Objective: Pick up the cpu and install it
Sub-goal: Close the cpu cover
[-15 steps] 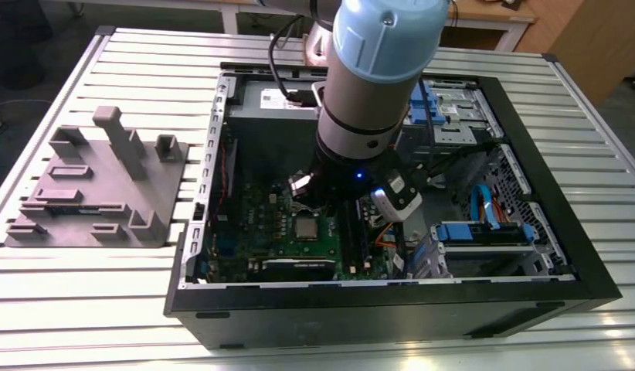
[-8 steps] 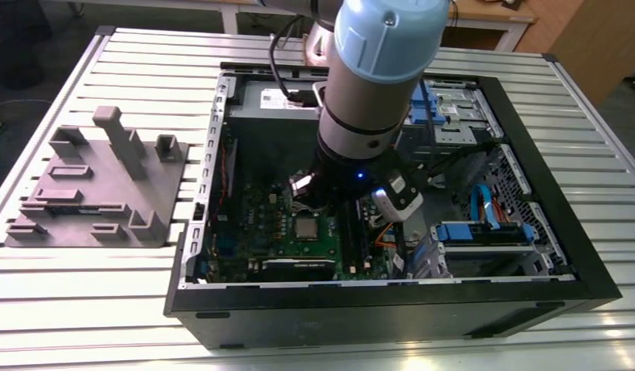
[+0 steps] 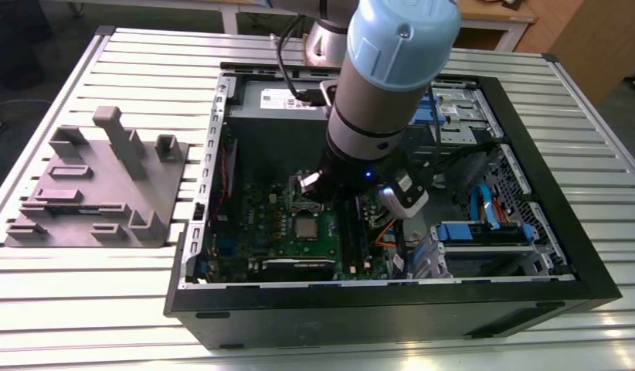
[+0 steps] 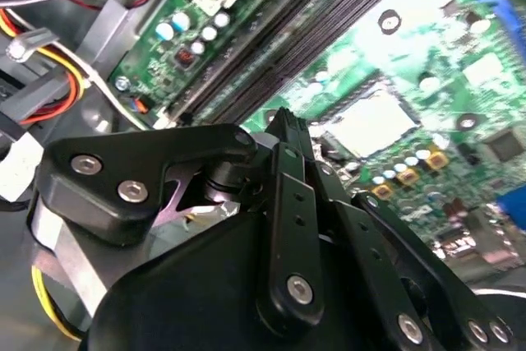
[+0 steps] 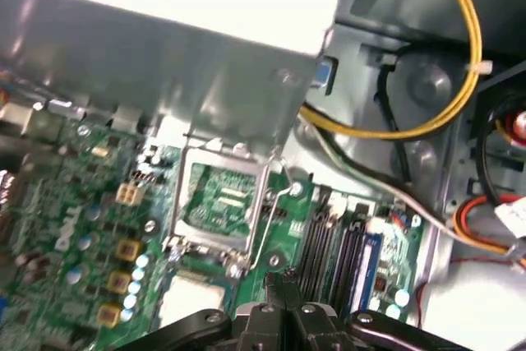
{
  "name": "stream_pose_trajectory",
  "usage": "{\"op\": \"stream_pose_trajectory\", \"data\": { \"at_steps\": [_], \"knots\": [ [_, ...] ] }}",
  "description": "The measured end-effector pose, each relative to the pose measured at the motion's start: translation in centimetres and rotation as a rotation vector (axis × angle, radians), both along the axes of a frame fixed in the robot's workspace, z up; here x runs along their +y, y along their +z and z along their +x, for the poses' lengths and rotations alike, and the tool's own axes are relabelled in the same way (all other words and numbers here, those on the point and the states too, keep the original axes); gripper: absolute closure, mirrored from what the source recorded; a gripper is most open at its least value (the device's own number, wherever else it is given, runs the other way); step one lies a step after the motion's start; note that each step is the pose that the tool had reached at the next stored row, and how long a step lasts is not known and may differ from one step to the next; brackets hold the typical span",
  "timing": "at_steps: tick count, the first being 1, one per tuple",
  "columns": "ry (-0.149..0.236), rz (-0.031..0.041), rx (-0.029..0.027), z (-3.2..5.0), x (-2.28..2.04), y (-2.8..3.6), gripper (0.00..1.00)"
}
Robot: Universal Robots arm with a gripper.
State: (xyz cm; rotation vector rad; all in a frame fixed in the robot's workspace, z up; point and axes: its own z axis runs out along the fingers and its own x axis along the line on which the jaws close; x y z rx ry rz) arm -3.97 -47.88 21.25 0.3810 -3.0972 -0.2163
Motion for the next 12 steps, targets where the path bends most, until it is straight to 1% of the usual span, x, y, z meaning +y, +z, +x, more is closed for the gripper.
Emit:
{"op": "stream_pose_trajectory", "data": {
  "at_steps": [1, 2, 7, 8, 9, 11, 12],
  "knots": [
    [0.000, 0.0007, -0.0001, 0.01, 0.17, -0.07, 0.90],
    [0.004, 0.0010, 0.0000, 0.02, 0.23, -0.09, 0.90],
    [0.089, 0.0024, 0.0000, 0.01, 0.23, -0.18, 0.90],
    [0.099, 0.0059, 0.0000, 0.02, 0.22, -0.17, 0.90],
    [0.104, 0.0145, -0.0005, 0.03, 0.23, -0.19, 0.90],
    [0.109, 0.0369, -0.0016, 0.08, 0.24, -0.19, 0.90],
    [0.110, 0.0453, -0.0021, 0.11, 0.26, -0.18, 0.90]
  ]
}}
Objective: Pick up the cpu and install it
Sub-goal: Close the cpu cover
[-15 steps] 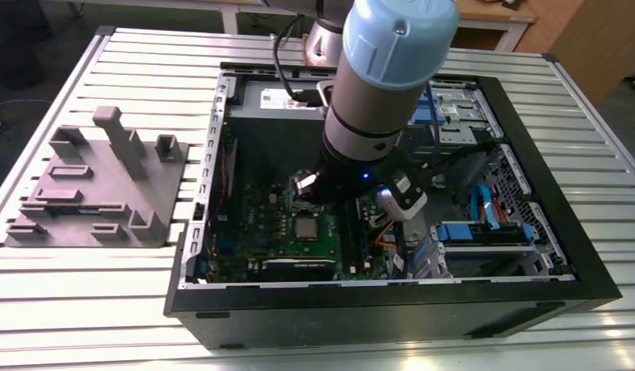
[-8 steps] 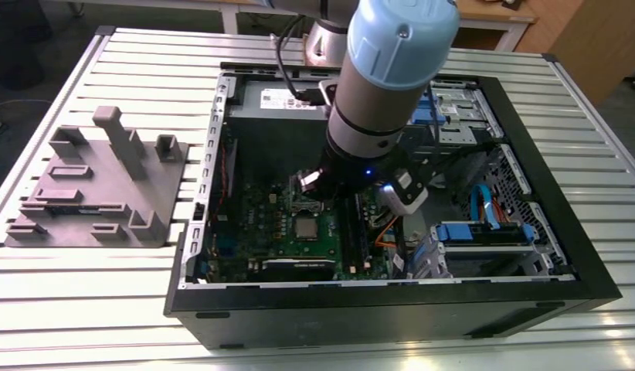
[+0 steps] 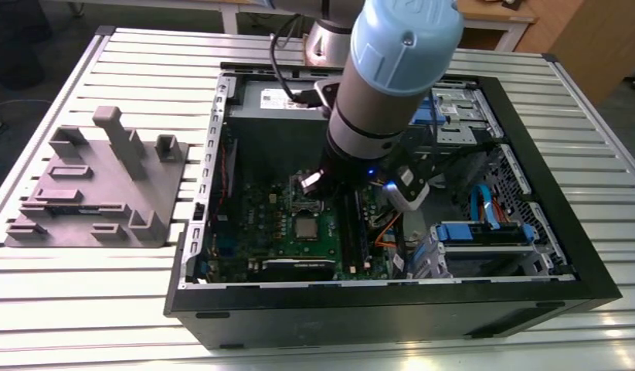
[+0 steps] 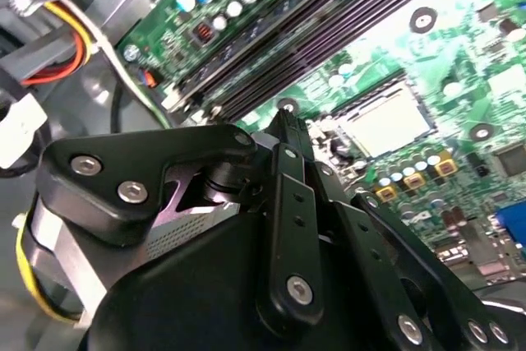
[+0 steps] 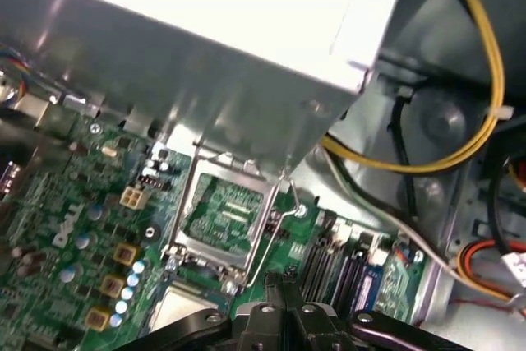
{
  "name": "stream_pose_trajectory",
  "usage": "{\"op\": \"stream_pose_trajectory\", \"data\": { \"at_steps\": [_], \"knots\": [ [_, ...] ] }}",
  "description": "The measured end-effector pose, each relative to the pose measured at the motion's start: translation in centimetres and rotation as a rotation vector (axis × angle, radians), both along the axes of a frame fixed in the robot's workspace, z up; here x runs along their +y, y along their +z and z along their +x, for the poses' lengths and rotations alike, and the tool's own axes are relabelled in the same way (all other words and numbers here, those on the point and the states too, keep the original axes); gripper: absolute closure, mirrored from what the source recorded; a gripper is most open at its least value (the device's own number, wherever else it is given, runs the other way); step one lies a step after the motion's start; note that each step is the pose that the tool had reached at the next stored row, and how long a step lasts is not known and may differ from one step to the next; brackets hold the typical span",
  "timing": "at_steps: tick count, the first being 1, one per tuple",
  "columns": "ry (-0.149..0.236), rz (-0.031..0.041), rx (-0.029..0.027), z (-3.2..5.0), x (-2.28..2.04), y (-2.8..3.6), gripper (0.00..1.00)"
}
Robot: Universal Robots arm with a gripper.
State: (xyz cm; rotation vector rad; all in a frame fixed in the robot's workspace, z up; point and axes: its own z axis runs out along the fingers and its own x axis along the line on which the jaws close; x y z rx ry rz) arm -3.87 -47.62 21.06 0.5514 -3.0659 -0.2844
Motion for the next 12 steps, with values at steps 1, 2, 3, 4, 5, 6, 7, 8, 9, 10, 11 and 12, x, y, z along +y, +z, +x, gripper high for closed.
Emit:
{"op": "stream_pose_trajectory", "data": {
  "at_steps": [1, 2, 3, 4, 5, 6, 7, 8, 9, 10, 11, 12],
  "knots": [
    [0.001, 0.0054, 0.0000, 0.01, 0.04, 0.01, 0.90],
    [0.001, 0.0111, 0.0000, 0.03, 0.08, 0.00, 0.90],
    [0.002, 0.0160, 0.0000, 0.06, 0.13, 0.00, 0.90],
    [0.003, 0.0203, -0.0001, 0.09, 0.21, -0.01, 0.90],
    [0.003, 0.0227, -0.0001, 0.13, 0.31, -0.01, 0.90],
    [0.003, 0.0239, -0.0001, 0.17, 0.44, -0.01, 0.90],
    [0.003, 0.0245, -0.0001, 0.22, 0.62, -0.01, 0.90],
    [0.003, 0.0250, -0.0001, 0.27, 0.82, -0.02, 0.90],
    [0.003, 0.0250, -0.0001, 0.32, 1.04, -0.03, 0.90],
    [0.003, 0.0250, 0.0000, 0.36, 1.27, -0.05, 0.90],
    [0.003, 0.0249, 0.0000, 0.41, 1.50, -0.06, 0.90],
    [0.003, 0.0250, 0.0000, 0.45, 1.71, -0.09, 0.90]
  ]
}}
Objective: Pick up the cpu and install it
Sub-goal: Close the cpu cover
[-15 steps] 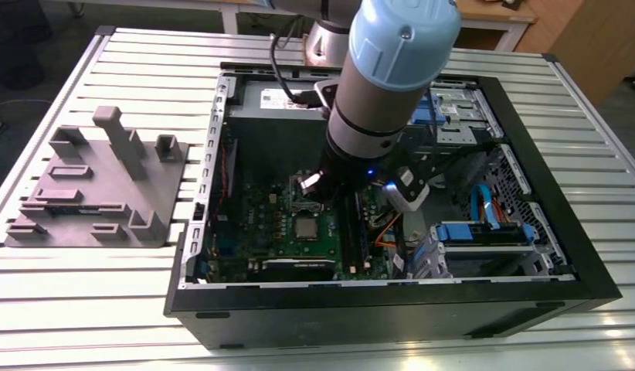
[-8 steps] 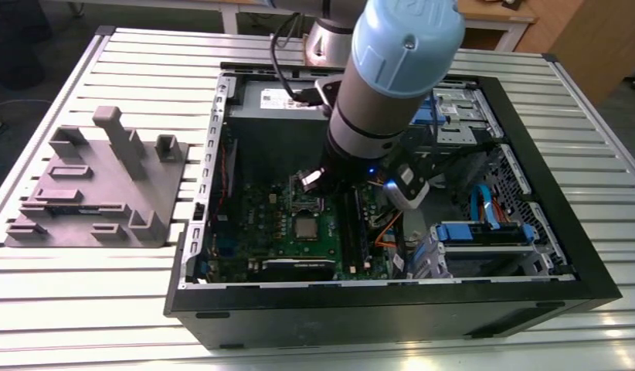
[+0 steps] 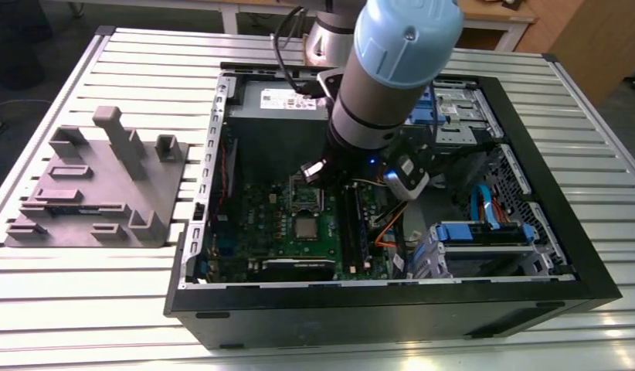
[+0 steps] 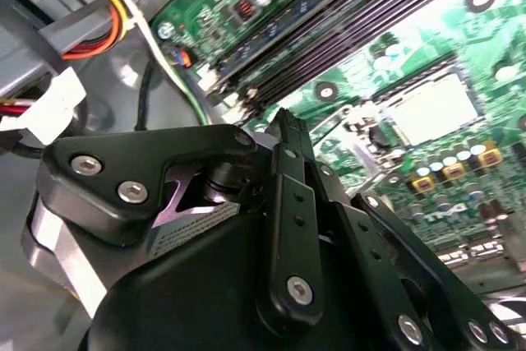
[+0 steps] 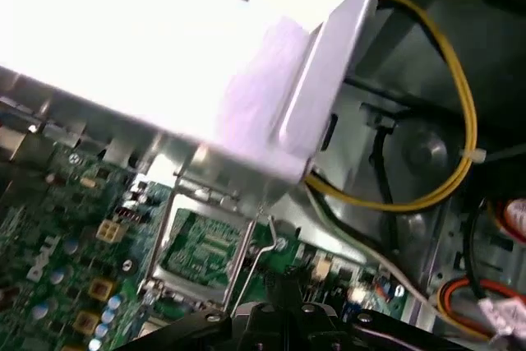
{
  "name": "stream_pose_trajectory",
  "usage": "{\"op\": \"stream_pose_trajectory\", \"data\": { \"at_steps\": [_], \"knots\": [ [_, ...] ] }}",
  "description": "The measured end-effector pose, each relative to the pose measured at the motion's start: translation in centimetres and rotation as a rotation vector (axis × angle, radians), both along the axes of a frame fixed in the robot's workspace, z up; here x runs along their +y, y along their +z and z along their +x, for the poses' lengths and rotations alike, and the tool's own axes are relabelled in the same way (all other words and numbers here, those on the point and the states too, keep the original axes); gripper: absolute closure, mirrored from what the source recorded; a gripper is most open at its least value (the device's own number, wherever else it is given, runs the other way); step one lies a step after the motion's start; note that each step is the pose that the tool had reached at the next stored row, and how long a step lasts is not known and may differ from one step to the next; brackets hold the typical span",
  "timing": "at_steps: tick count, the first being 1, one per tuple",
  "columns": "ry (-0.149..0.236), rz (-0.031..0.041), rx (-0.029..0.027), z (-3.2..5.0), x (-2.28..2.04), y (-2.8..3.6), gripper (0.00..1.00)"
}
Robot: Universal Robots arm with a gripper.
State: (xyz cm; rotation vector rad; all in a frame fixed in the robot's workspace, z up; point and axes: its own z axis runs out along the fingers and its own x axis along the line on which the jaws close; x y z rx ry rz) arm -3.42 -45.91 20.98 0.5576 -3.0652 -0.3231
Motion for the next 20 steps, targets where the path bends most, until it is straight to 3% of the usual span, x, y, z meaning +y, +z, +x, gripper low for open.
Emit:
{"op": "stream_pose_trajectory", "data": {
  "at_steps": [4, 20],
  "knots": [
    [0.000, 0.0001, 0.0000, 0.08, 0.58, -0.10, 0.90],
    [0.001, 0.0010, 0.0000, 0.12, 1.29, -0.43, 0.90]
  ]
}}
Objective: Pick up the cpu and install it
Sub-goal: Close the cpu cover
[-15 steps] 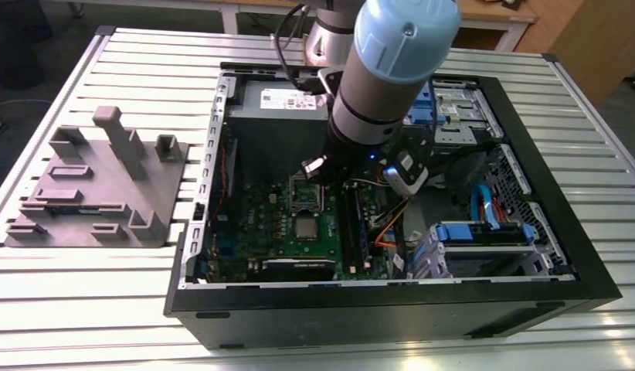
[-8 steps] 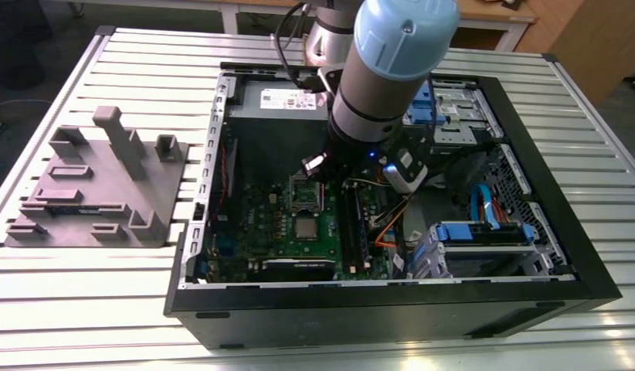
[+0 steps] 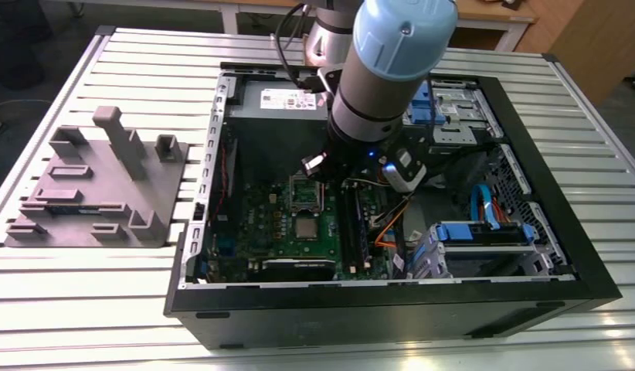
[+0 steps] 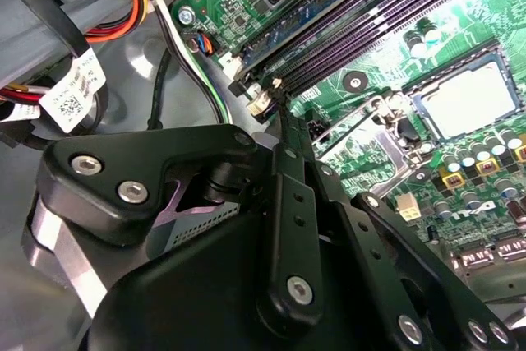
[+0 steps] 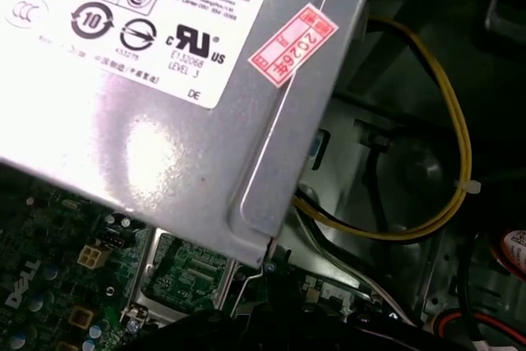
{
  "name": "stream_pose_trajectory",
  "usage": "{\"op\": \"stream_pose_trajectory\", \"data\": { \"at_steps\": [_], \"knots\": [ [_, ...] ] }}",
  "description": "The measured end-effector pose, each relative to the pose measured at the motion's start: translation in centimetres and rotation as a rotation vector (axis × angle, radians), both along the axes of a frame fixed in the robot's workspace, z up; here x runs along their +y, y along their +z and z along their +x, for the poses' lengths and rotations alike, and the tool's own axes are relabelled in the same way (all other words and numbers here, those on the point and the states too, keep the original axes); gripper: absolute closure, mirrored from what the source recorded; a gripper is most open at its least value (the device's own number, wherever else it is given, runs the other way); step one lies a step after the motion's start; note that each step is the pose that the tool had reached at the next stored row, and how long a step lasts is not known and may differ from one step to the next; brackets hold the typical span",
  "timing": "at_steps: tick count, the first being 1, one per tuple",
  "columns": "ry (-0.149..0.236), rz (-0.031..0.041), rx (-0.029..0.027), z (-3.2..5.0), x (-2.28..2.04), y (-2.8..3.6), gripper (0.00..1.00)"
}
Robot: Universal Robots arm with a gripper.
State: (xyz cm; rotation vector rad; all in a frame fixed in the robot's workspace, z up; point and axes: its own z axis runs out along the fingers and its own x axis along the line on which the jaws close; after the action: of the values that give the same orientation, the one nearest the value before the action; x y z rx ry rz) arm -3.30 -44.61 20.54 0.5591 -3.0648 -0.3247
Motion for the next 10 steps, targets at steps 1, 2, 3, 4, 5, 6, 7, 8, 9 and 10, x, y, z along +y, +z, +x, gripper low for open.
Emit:
{"op": "stream_pose_trajectory", "data": {
  "at_steps": [1, 2, 3, 4, 5, 6, 7, 8, 9, 10],
  "knots": [
    [0.000, -0.0001, 0.0000, 0.00, 0.02, -0.04, 0.90],
    [0.000, 0.0000, 0.0000, 0.00, 0.05, -0.09, 0.90],
    [0.000, 0.0001, 0.0000, 0.00, 0.08, -0.13, 0.90],
    [0.000, 0.0004, 0.0000, 0.00, 0.10, -0.18, 0.90],
    [0.000, 0.0005, 0.0000, 0.00, 0.13, -0.21, 0.90],
    [0.000, 0.0007, 0.0000, 0.00, 0.16, -0.25, 0.90],
    [0.000, 0.0011, 0.0001, 0.00, 0.17, -0.27, 0.90],
    [0.000, 0.0031, 0.0001, -0.01, 0.16, -0.26, 0.90],
    [0.000, 0.0047, -0.0001, -0.01, 0.17, -0.27, 0.90],
    [0.000, 0.0058, -0.0001, -0.01, 0.19, -0.26, 0.90]
  ]
}}
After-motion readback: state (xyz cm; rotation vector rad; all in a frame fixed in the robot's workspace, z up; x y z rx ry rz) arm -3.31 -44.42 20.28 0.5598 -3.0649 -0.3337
